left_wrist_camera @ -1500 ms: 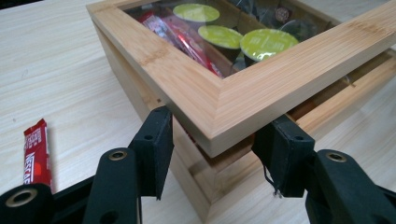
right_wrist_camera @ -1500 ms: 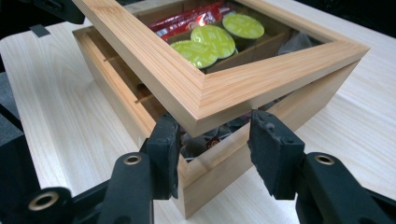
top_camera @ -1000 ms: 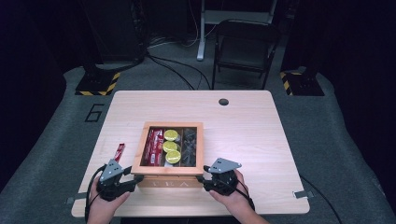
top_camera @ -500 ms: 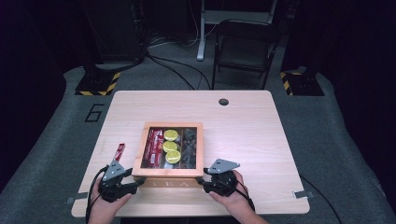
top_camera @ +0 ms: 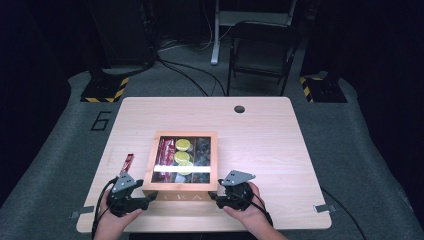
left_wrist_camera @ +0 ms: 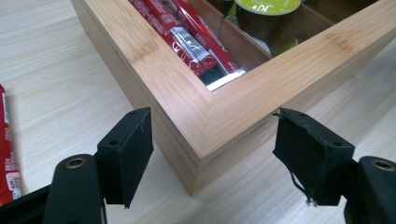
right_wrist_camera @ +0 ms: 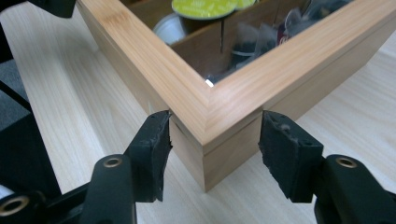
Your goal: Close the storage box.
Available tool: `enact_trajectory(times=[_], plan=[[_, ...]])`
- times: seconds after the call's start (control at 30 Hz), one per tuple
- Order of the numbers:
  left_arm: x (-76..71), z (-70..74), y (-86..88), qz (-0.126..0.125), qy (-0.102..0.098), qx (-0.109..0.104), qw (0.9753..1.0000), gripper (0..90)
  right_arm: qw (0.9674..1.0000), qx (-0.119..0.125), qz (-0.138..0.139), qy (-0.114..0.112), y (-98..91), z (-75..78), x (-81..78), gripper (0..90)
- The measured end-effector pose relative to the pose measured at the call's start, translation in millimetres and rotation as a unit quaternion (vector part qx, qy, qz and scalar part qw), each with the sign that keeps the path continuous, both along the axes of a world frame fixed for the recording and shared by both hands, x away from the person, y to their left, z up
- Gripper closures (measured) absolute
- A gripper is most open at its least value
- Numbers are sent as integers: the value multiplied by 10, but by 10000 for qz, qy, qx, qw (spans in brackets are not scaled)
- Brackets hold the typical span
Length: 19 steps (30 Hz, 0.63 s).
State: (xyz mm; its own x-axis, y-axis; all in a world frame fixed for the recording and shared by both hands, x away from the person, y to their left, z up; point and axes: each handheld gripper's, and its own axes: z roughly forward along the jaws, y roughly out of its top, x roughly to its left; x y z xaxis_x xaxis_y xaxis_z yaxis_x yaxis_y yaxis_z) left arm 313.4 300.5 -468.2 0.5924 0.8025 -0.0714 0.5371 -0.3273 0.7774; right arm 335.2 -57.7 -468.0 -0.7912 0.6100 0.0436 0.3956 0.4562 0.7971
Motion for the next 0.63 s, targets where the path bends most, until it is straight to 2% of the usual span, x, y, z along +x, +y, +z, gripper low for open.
enact_trajectory(times=[0.07,0.23,0.4,0.43,0.47,0.6,0.63], plan=[[-2,9,5,13,-26,-27,10000,273,9999,22,14,-99,-9,35,-11,417],[-12,83,16,-49,-95,-94,9999,285,9998,118,-31,-158,-25,74,-16,417],[-9,189,48,70,-105,-129,9998,312,9994,238,-60,-244,-81,148,-8,417],[4,240,74,91,-208,-211,9995,318,9992,271,-116,-263,-116,163,-5,416],[4,240,74,91,-208,-211,9995,318,9992,271,-116,-263,-116,163,-5,416],[84,315,178,287,-283,-360,9985,316,9994,291,-100,-136,-172,127,13,402],[123,326,222,411,-280,-409,9979,316,9994,291,-100,-136,-172,127,13,402]])
